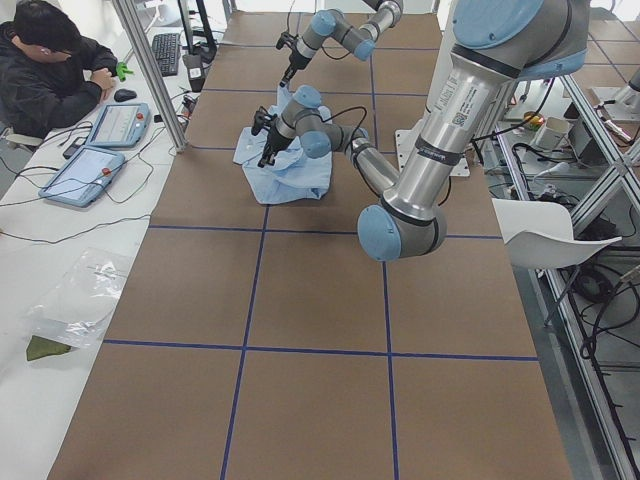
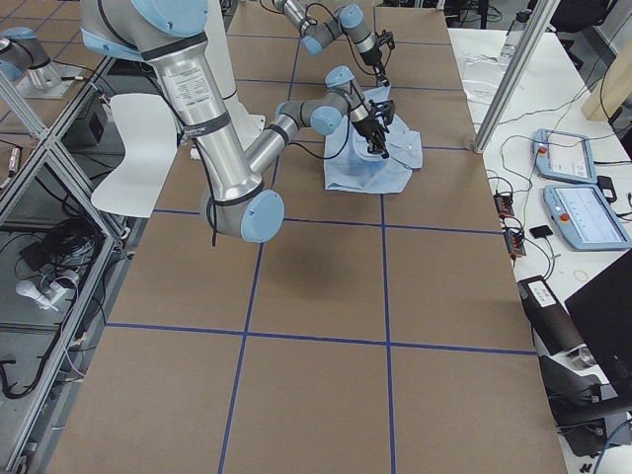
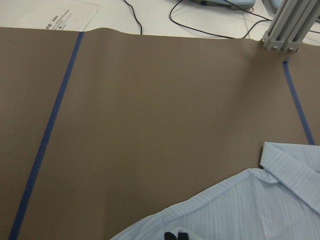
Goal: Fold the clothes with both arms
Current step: 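Release the hem and raise both grippers away from the folded shirt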
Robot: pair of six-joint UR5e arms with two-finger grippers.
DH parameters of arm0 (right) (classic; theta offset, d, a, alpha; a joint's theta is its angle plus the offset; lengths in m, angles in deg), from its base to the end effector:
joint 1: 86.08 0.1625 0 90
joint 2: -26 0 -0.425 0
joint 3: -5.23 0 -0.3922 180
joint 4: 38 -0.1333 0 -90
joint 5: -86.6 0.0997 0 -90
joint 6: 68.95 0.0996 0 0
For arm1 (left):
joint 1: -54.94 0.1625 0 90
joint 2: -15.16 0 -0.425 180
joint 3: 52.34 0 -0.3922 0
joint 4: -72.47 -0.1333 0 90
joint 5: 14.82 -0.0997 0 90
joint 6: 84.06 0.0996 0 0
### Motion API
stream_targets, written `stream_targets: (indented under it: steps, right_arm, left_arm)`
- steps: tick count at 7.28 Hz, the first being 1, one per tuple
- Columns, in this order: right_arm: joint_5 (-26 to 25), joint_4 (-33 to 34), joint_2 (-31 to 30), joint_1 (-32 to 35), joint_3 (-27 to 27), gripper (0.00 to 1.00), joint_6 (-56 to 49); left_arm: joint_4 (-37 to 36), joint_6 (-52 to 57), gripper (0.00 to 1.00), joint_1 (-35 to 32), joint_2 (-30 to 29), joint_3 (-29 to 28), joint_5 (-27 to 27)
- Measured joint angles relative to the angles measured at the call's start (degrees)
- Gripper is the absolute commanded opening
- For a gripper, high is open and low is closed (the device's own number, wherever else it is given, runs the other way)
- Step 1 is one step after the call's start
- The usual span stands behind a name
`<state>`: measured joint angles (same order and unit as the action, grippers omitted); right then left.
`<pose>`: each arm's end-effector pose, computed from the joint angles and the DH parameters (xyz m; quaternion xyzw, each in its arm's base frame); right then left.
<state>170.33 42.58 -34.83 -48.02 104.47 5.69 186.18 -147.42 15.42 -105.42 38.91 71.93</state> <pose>-0.4267 -0.5172 0.2825 0.2266 -0.3391 0.2014 0.8906 0.4422 -0.5449 0.2956 0.2752 0.3765 -0.1123 0.8774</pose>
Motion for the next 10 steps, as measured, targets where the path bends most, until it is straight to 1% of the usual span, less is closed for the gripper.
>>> stream_targets:
  steps: [1, 3, 5, 7, 10]
  right_arm:
    - [3.5, -2.8, 0.1, 2.2, -3.3, 0.00, -2.9]
    - [8.1, -4.9, 1.6, 4.6, -8.3, 0.00, -6.2]
    - [11.2, -5.2, 3.7, 6.1, -12.7, 0.00, -9.5]
    - [13.4, -5.3, 4.1, 6.8, -14.6, 0.00, -12.5]
    - [14.8, -5.3, 4.4, 7.1, -15.0, 0.00, -13.7]
  left_arm:
    - [2.7, 4.4, 0.00, -0.3, -0.1, -2.7, -0.2]
    - [4.6, 9.0, 0.00, -1.0, -0.1, -4.7, 0.4]
    - [6.5, 11.6, 0.00, -1.8, -0.1, -5.9, 4.1]
    - [8.7, 12.7, 0.00, -2.0, -0.1, -8.0, 6.4]
    - [11.7, 14.7, 0.00, -3.0, 0.0, -9.8, 9.4]
